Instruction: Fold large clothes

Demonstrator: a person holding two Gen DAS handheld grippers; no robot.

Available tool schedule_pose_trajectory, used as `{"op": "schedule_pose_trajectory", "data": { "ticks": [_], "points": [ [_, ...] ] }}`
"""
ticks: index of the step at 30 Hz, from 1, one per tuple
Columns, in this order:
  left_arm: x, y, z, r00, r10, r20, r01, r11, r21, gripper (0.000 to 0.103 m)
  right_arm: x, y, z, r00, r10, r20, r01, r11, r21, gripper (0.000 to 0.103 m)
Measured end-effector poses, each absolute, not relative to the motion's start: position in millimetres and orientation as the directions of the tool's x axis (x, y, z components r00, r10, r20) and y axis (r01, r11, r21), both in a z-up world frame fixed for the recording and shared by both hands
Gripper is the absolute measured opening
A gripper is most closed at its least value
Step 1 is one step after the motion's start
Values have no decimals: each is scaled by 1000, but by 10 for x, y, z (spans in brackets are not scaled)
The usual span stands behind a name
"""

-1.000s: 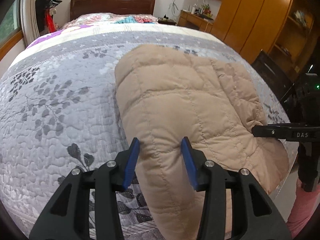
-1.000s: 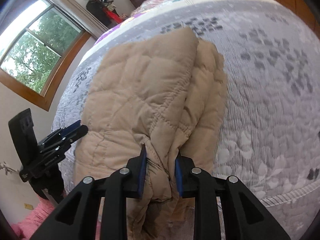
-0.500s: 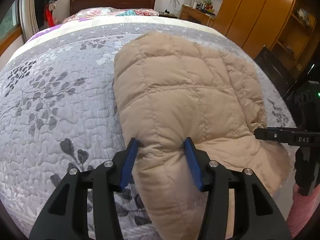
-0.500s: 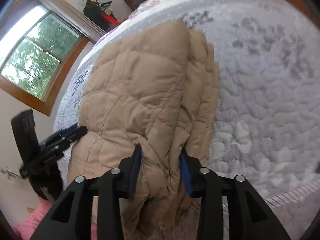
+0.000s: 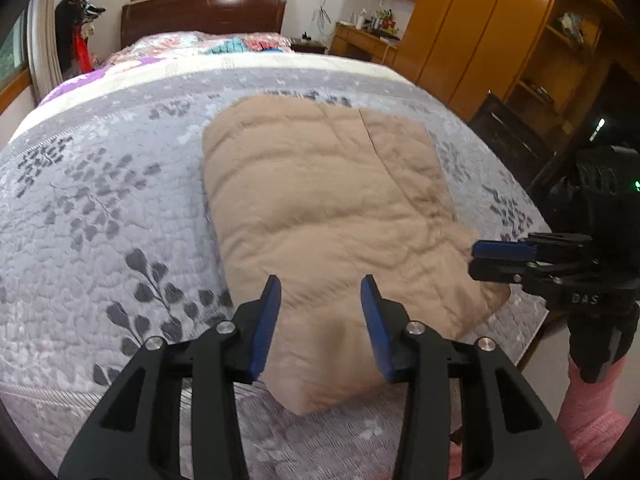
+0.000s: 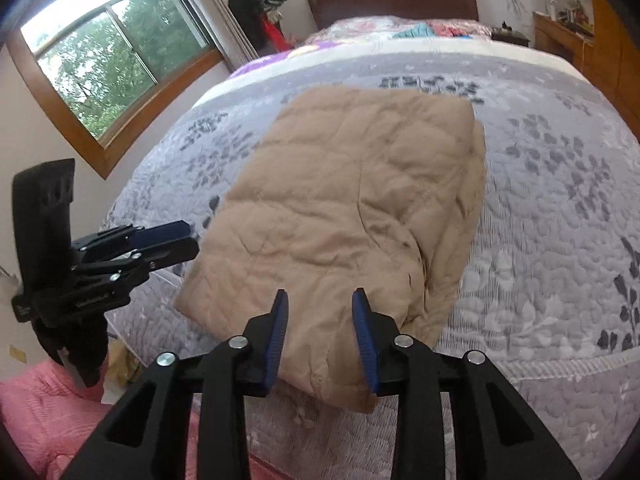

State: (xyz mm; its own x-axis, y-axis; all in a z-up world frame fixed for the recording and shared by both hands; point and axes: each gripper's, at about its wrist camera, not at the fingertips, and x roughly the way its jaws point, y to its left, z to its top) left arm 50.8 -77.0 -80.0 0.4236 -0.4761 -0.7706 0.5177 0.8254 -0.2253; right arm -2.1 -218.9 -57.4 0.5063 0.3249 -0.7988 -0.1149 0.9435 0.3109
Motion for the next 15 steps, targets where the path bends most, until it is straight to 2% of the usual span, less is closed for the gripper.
{"op": "schedule_pose_trajectory", "data": {
  "ticks": [5,7,15],
  "points": [
    [501,-799,-1020,419,-456,-785,527,826,-199,38,-6,-2294,-804,476,339,-812,-79,936,344,26],
    [501,-802,-1058,421,-456,-784,530,825,-195,39,-17,-2306,-917,463,328,-823,-66,939,337,20],
    [469,-886,-1216,451,-413,-792,536,834,-130,38,6,-2325,-1157,455,336,-825,-41,933,357,19]
  ]
}}
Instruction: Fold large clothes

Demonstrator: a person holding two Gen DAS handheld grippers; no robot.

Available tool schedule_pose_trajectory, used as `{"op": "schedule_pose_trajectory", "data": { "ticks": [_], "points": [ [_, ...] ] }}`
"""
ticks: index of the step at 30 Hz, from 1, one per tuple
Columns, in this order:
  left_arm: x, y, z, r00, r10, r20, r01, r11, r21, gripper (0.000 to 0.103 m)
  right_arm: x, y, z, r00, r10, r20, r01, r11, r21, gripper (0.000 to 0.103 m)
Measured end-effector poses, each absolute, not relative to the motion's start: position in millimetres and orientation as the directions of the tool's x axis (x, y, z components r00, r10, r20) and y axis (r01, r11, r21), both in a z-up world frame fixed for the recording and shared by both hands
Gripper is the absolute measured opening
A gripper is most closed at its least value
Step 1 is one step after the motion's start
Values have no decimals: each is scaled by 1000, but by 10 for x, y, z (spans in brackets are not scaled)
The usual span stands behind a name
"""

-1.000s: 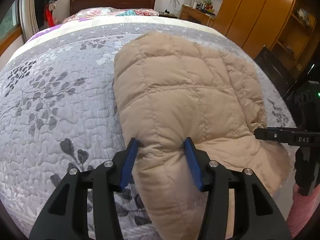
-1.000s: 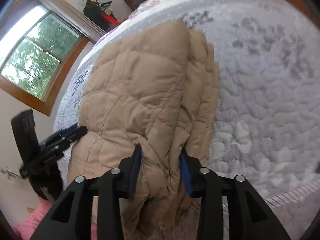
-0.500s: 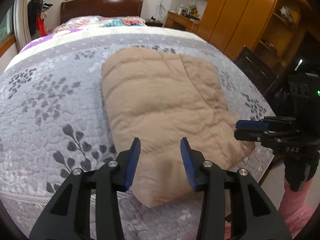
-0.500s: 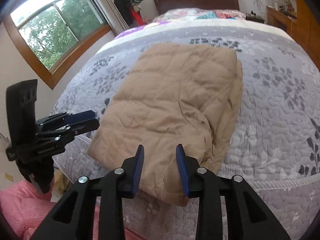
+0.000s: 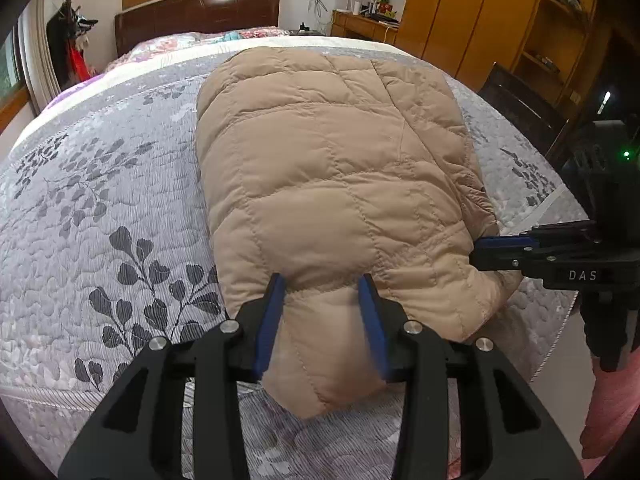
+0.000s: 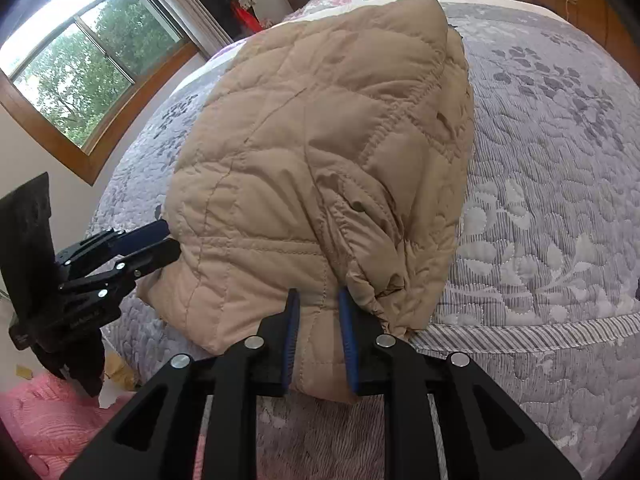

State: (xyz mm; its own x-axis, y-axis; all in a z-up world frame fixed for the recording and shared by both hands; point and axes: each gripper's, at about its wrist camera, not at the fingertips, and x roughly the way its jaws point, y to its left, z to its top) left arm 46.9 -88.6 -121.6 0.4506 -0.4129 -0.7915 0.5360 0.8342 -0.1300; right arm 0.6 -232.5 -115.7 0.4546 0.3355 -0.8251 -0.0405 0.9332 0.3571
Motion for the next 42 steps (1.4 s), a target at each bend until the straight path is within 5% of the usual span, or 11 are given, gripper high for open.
{"op": "schedule_pose_trajectory", "data": {
  "ticks": [22,31,42],
  "points": [
    [596,-797,-1011,449,-450,-772,526,831,-178,38,11,-2431,-826,485,337,-807,-65,934,351,22],
    [1260,-868,-709,474,-478,-739,495,839,-225,36,515,-2554,-312,586,238,-775,-51,965,258,29],
    [2020,-1136,-1046,356,-484,-800,488,826,-282,31,1301,-2654,-646,514,215,-830,31,963,268,24]
  ]
}}
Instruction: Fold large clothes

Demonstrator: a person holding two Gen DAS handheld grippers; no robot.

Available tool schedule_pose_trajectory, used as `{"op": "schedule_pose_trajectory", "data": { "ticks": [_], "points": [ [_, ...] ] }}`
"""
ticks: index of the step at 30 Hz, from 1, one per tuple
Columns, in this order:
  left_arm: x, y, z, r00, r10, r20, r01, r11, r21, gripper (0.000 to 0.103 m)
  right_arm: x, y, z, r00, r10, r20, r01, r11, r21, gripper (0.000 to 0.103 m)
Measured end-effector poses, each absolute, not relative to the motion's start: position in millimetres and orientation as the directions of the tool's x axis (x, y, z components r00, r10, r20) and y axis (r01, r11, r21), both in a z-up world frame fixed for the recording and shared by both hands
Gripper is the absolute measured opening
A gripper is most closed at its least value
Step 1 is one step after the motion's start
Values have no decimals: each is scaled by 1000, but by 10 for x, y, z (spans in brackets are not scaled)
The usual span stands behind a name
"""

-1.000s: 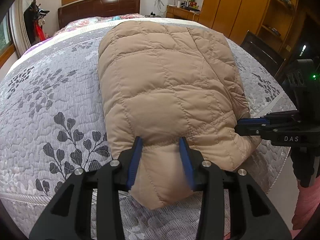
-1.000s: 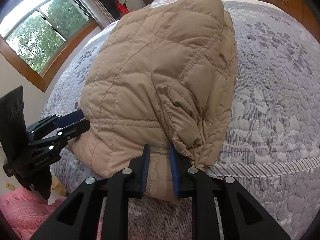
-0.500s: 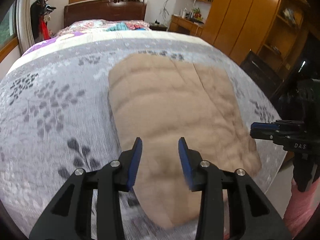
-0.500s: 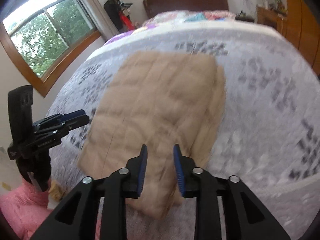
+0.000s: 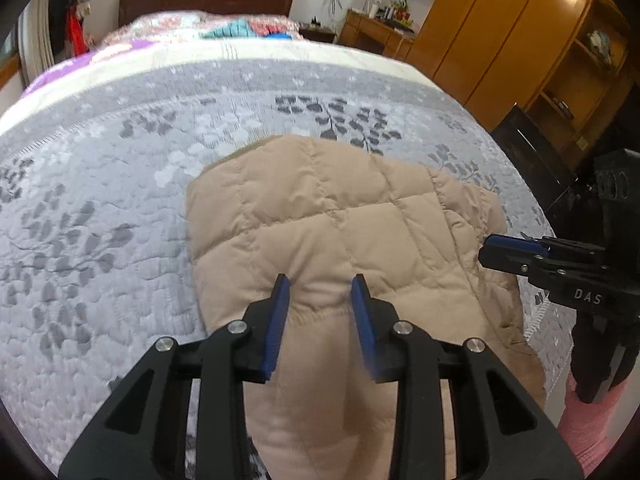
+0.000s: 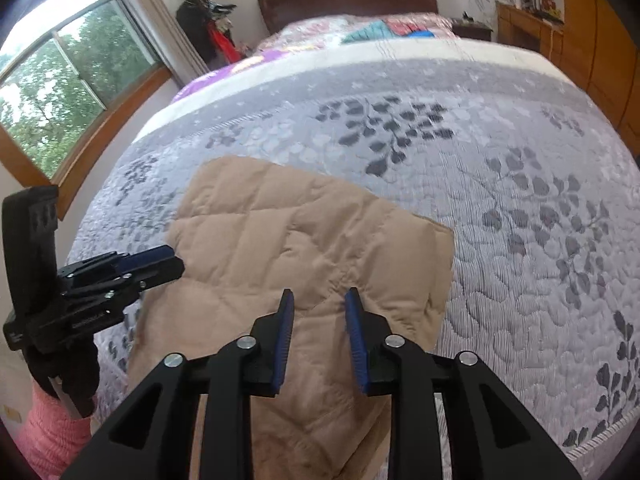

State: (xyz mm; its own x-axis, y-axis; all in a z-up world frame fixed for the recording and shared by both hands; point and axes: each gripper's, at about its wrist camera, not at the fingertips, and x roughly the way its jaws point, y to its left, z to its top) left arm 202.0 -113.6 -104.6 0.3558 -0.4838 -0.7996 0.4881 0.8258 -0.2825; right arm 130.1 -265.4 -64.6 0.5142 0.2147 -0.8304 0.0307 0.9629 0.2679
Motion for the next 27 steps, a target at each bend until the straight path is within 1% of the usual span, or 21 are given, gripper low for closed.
{"op": "schedule_pose_trajectory", "data": {
  "ticks": [3,8,12,15,17,18,19,20,21,22,23,24,25,27],
  "points": [
    [2185,-1168,-1240,296,-485,-823,482,820,-310,31,1395,-2736,-856,483,242,-842,51,952,303,23],
    [2286,-1250,-1412,290,-458,-840,491,825,-280,32,1493,-2834,-1097,469,283,-837,71,932,355,21],
    [2292,-1257,-1408,290,-459,-840,484,828,-285,32,1470,-2851,-1103,473,291,-831,80,926,369,20],
    [2264,-1218,-1333,301,-465,-833,481,828,-288,30,1404,-2810,-999,489,281,-826,71,931,359,24],
    [2216,-1143,-1245,303,-480,-823,475,825,-307,33,1333,-2806,-908,505,289,-813,62,928,368,30],
    [2193,-1108,-1207,300,-492,-818,474,821,-320,36,1268,-2811,-840,517,299,-802,54,924,379,35],
    [2151,-1038,-1150,294,-513,-807,475,811,-342,41,1221,-2814,-790,526,302,-795,51,922,384,41],
    [2107,-974,-1111,293,-524,-799,474,806,-355,44,1154,-2824,-729,539,304,-786,44,921,386,44],
    [2072,-918,-1080,296,-528,-796,472,805,-359,48,1080,-2840,-673,552,302,-777,38,922,386,51],
    [2044,-865,-1062,299,-529,-794,469,806,-360,56,1029,-2856,-638,560,301,-772,37,922,386,59],
    [1994,-772,-1041,307,-529,-791,464,809,-361,60,970,-2885,-612,565,301,-768,40,920,390,64],
    [1949,-675,-1034,311,-533,-787,458,810,-368,61,888,-2932,-598,569,307,-763,45,915,402,73],
    [1923,-606,-1039,311,-536,-785,451,810,-375,62,842,-2968,-598,569,317,-758,46,909,415,75],
    [1857,-405,-1084,295,-561,-773,428,801,-418,66,714,-3068,-646,565,358,-743,57,882,468,77]
  ]
}}
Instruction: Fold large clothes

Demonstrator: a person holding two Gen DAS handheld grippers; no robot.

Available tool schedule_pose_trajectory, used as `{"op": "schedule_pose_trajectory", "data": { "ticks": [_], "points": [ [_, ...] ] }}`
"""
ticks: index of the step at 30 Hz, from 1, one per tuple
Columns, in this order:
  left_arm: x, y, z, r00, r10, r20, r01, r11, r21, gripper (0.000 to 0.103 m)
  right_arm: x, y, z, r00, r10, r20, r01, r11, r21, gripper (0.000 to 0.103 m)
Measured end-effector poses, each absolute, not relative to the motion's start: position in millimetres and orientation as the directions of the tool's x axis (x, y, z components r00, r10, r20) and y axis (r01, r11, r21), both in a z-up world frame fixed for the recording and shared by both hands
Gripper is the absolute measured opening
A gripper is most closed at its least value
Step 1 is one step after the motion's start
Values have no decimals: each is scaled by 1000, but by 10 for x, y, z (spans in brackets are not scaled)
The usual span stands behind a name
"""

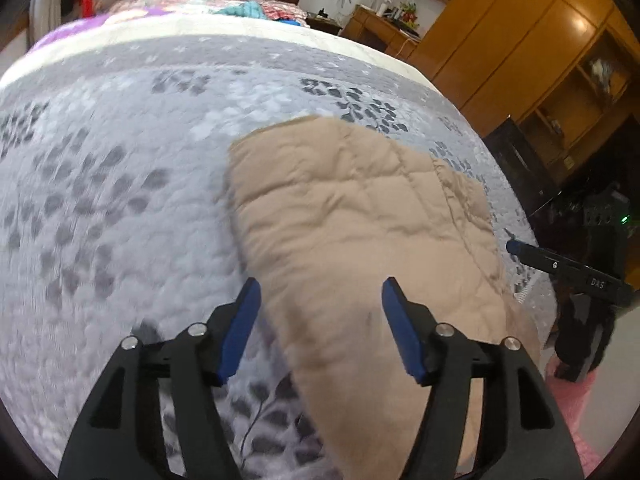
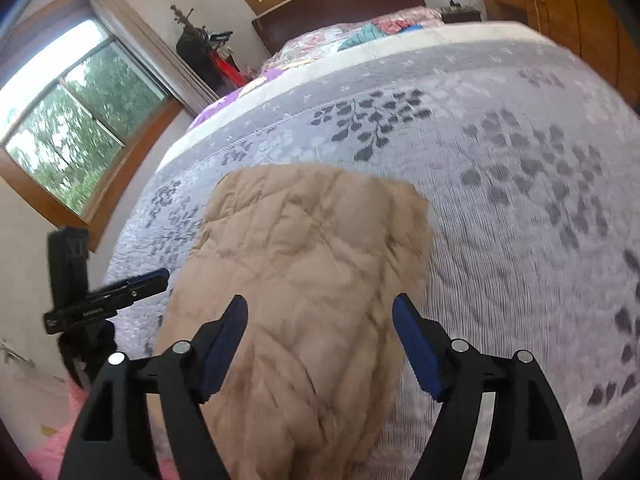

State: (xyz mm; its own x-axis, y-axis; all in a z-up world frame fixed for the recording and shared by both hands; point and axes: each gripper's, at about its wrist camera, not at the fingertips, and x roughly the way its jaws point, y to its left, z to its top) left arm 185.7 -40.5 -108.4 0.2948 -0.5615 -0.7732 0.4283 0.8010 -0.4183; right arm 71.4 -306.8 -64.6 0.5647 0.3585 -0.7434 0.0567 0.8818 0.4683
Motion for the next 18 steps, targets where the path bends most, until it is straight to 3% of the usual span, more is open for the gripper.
{"op": "schedule_pose_trajectory", "data": {
  "ticks": [8,18],
  "points": [
    [1671,-67,-1368,190,-734,-652,383,667,-639,76,435,-3249,-1036,547,515,-660,80,753,654,89],
    [1617,-258,-1695,81,-816,-572,357,560,-748,83,482,-3294,-1469,526,629,-572,102,621,777,93]
  ]
}}
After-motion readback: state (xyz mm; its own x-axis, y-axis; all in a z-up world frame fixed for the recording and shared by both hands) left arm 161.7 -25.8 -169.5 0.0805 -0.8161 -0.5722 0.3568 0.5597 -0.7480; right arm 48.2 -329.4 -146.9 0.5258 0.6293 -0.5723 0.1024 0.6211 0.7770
